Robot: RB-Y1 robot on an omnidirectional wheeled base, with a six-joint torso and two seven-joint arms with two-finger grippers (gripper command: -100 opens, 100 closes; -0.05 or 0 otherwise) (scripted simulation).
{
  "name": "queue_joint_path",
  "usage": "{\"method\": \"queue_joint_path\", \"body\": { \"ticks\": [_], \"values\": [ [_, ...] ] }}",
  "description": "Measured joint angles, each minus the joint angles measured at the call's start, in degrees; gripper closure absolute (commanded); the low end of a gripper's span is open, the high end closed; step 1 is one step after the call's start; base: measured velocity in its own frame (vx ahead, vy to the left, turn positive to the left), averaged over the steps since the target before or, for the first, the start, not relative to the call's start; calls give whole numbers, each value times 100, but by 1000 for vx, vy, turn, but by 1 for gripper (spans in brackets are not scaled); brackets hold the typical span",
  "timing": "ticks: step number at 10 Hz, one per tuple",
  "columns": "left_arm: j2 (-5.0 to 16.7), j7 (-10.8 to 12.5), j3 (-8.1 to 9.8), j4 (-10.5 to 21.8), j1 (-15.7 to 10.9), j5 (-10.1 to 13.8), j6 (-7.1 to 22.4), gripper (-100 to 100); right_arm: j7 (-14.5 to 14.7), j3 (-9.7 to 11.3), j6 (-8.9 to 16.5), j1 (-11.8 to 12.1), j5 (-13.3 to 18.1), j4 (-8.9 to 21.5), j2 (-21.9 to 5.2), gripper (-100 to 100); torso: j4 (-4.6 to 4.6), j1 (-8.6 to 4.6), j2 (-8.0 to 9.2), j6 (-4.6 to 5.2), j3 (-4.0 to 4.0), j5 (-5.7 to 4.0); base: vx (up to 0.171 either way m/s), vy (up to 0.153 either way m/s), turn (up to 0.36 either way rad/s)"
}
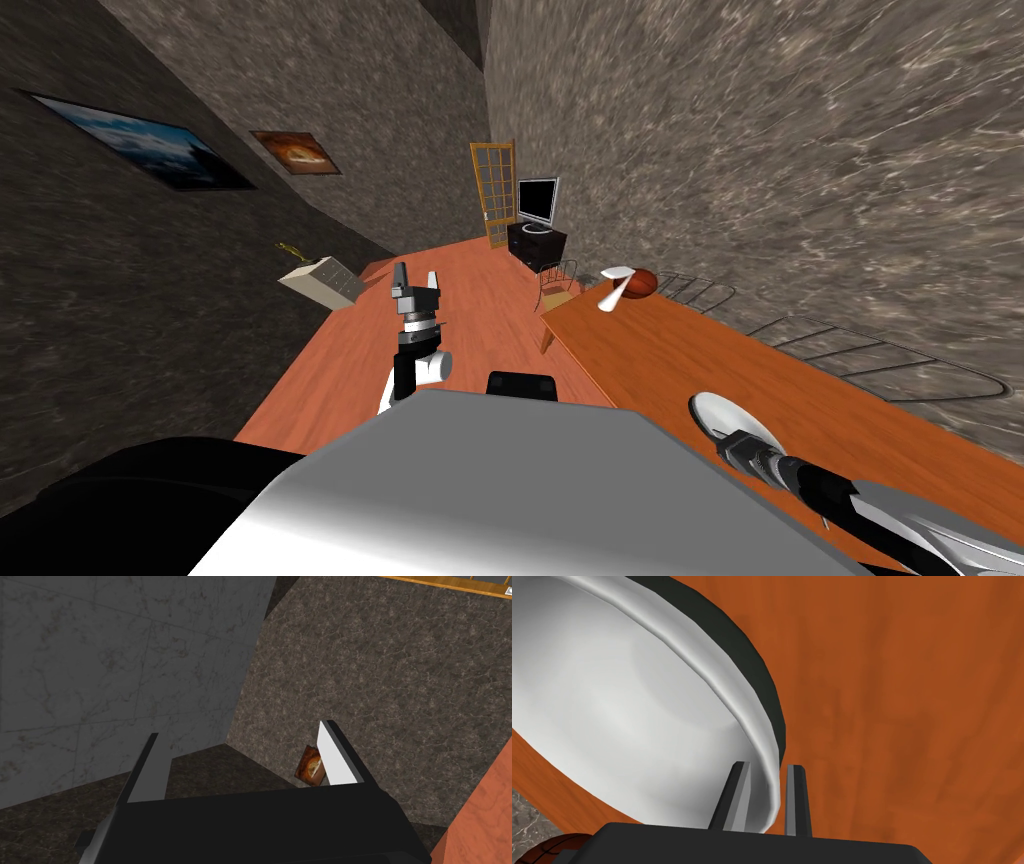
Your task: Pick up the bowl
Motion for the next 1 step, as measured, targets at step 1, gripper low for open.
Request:
{"method": "queue_joint_path", "body": {
  "ticks": [1],
  "values": [
    [0, 0, 0, 0, 0, 0, 0, 0, -5, 2, -16, 2, 1, 2, -8, 0, 1, -10, -2, -4, -1, -1, -2, 8, 0]
  ]
}}
